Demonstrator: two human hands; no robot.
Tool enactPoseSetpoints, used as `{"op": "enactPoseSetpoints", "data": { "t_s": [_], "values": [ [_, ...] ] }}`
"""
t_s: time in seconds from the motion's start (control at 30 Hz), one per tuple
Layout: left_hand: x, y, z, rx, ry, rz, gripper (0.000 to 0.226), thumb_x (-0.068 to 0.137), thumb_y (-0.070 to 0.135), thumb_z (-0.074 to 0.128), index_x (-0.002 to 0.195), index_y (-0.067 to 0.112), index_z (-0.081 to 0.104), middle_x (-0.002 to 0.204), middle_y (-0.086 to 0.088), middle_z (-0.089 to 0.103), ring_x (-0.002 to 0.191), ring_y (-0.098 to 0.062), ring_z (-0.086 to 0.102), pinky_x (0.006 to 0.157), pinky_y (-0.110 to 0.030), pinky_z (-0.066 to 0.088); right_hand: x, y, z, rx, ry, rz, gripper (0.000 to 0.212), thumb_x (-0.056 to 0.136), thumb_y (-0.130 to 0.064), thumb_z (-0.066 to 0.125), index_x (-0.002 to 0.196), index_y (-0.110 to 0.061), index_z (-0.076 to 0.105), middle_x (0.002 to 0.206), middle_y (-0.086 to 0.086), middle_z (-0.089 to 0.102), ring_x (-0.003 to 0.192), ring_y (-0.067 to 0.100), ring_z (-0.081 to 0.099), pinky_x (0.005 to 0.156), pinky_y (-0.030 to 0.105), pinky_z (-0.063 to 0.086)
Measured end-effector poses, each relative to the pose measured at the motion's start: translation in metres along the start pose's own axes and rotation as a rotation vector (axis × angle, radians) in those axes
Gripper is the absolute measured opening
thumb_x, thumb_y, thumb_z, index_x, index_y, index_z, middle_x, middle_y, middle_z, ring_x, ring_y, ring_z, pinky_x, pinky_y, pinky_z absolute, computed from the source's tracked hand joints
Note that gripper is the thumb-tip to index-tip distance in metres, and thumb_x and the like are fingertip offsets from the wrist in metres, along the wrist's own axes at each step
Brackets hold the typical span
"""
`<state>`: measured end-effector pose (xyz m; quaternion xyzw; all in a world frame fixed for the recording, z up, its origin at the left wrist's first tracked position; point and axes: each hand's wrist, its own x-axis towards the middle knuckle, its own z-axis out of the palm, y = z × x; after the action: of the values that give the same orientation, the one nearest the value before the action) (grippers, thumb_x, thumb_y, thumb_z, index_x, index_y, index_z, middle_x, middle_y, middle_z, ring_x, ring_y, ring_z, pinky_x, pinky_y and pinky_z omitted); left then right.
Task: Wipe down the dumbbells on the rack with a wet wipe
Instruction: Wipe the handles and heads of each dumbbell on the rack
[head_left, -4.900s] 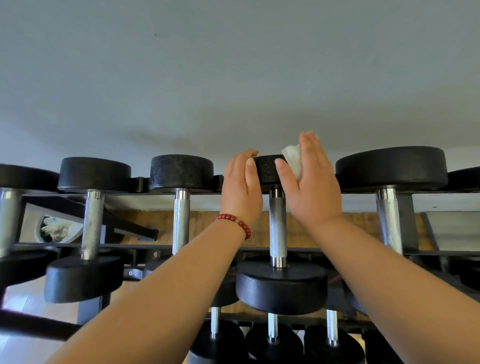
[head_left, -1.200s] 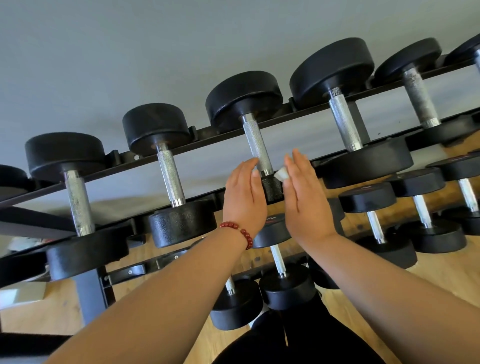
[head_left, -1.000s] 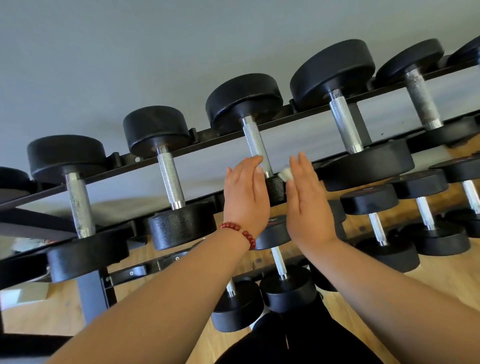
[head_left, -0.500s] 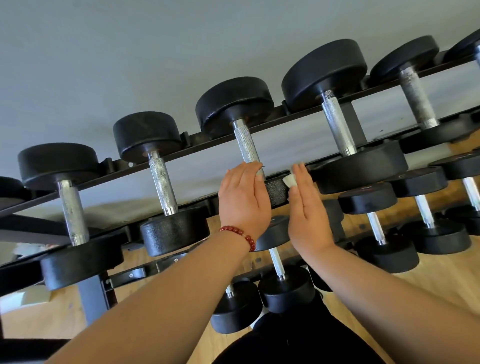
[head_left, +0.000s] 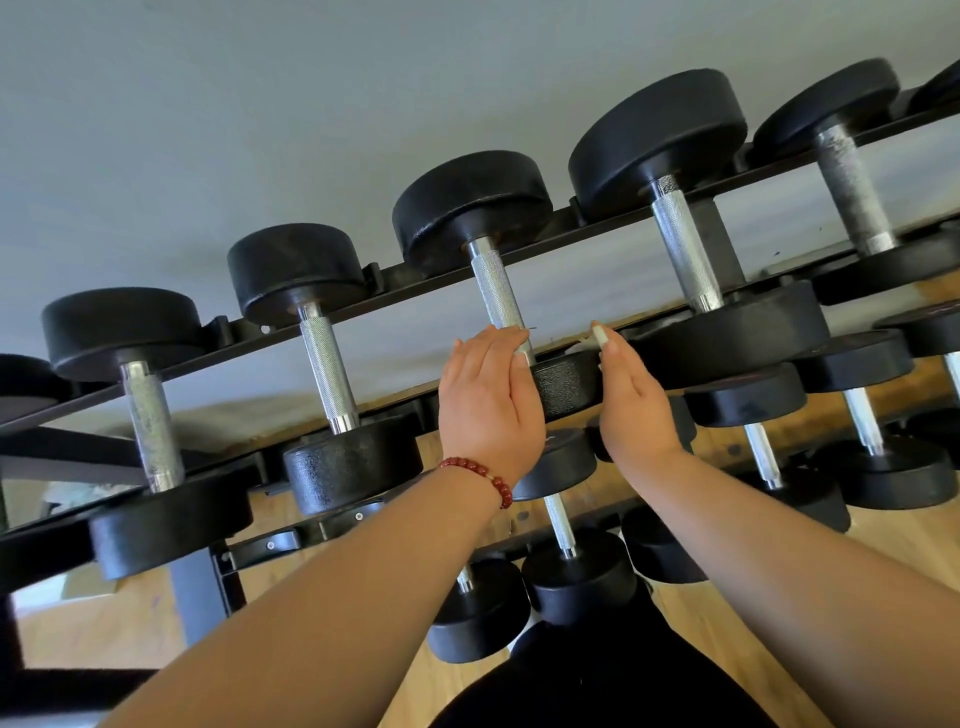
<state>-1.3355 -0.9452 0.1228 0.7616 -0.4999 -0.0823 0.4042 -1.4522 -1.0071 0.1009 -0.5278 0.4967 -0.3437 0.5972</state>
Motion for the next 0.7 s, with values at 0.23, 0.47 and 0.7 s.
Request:
{"op": "enactPoseSetpoints", "data": {
  "t_s": [0.23,0.47,0.7],
  "values": [
    [0.000,-0.001,0.000,0.014,-0.016,0.003,0.046,0.098,0.028,0.027,0.120,0.009,0.063,0.120,-0.006,0.065,0.123,-0.021,0.053,0.117,-0.037,0.024,-0.033,0.000,-0.001,-0.350,-0.067,-0.217,0.060,0.100,-0.046,0.033,0.153,-0.020,0.018,0.161,-0.001,0.017,0.142,-0.005,0.010,0.107,-0.001,0.008],
    [0.000,-0.001,-0.002,0.016,-0.025,0.009,0.046,0.098,0.027,0.027,0.119,0.008,0.064,0.119,-0.007,0.066,0.122,-0.023,0.054,0.117,-0.038,0.025,-0.017,-0.006,-0.015,-0.553,-0.233,-0.337,0.093,0.081,-0.069,0.053,0.147,-0.031,0.000,0.162,-0.005,0.005,0.145,-0.002,0.002,0.104,-0.003,0.004],
    [-0.001,-0.001,-0.007,-0.022,-0.066,0.003,0.051,0.097,0.032,0.026,0.122,0.008,0.063,0.122,-0.007,0.063,0.119,-0.019,0.052,0.107,-0.030,0.035,-0.024,-0.007,-0.024,-0.745,-0.242,-0.358,0.086,0.091,-0.036,0.060,0.153,-0.024,0.002,0.154,-0.017,-0.002,0.134,-0.010,0.005,0.102,0.000,0.010]
  ]
}}
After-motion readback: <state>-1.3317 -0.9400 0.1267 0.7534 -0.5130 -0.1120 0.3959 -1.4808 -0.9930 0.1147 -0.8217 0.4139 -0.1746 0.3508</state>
